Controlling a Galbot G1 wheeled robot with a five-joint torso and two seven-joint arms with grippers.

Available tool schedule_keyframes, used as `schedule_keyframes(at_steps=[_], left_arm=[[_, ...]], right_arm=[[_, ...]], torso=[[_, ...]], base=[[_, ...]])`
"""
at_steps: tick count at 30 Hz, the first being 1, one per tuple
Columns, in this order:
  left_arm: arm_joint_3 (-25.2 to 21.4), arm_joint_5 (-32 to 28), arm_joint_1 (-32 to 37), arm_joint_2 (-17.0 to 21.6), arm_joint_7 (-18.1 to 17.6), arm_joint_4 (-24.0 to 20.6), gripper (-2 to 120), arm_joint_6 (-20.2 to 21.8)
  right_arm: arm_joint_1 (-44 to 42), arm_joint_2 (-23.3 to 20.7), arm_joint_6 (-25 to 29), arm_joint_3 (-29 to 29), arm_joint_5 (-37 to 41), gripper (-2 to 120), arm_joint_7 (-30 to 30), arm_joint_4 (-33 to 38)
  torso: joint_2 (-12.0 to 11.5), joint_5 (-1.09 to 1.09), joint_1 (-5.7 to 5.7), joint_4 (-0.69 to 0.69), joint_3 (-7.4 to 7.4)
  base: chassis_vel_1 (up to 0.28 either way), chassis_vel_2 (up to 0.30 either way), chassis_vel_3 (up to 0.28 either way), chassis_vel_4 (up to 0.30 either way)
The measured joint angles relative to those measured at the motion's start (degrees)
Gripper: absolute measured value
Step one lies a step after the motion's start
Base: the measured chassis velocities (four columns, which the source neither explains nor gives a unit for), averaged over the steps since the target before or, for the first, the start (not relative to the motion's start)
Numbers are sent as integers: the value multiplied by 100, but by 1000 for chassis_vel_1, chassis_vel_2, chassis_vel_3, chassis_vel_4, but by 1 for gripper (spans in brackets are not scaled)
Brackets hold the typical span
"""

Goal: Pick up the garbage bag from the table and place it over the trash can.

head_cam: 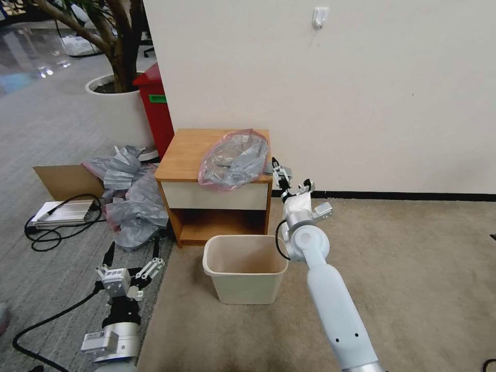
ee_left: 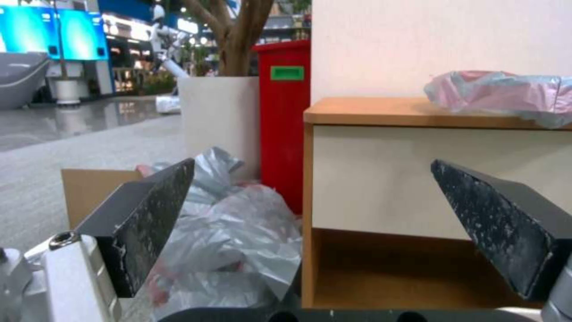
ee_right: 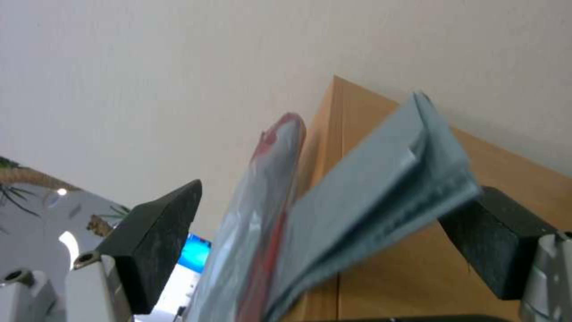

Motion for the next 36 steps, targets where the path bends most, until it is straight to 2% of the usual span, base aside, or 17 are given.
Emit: schedule_keyframes(at_steps=[4, 6, 8, 10, 13, 16, 17, 20, 22, 25, 36], left_arm=[[-13, 14, 22, -11, -14, -26, 99, -4], [-24, 22, 32, -19, -25, -31, 99, -11], [-24, 24, 34, -22, -26, -32, 99, -13], [-20, 34, 36, -35, -35, -34, 99, -18], [-7, 44, 34, -38, -42, -34, 99, -19], [-1, 52, 33, -41, -52, -34, 99, -19], [-1, 52, 33, -41, -52, -34, 99, -19], [-4, 53, 32, -38, -70, -36, 99, -19], [-4, 53, 32, -38, -72, -35, 99, -19], [9, 69, 27, -47, -99, -36, 99, -19], [-5, 92, 23, -58, -154, -42, 99, -6]], right_arm=[[91, 22, 10, 31, 16, 83, -19, -78], [120, 33, 21, 41, 18, 71, -26, -99], [120, 36, 22, 42, 18, 68, -27, -101], [115, 50, 31, 50, 15, 57, -31, -103], [98, 59, 37, 50, 5, 50, -34, -111], [91, 55, 50, 63, -11, 35, -47, -122], [91, 55, 50, 63, -11, 35, -47, -122], [91, 48, 52, 73, -16, 19, -50, -124], [91, 48, 52, 72, -16, 17, -50, -124], [89, 51, 53, 59, -34, 1, -55, -123], [-133, -42, 81, -162, -80, 0, 29, 166]], torso=[[0, 0, 0, 0, 0], [0, 0, 0, 0, 0], [0, 0, 0, 0, 0], [0, 0, 0, -1, 0], [0, 0, 0, 0, 0], [0, 0, 0, 0, 0], [0, 0, 0, 0, 0], [0, 0, 0, 0, 0], [0, 0, 0, 0, 0], [0, 0, 0, 0, 0], [0, 0, 0, 0, 0]], base=[[0, 0, 0, 0], [0, 0, 0, 0], [0, 0, 0, 0], [0, 0, 0, 0], [0, 0, 0, 0], [0, 0, 0, 0], [0, 0, 0, 0], [0, 0, 0, 0], [0, 0, 0, 0], [0, 0, 0, 0], [0, 0, 0, 0]])
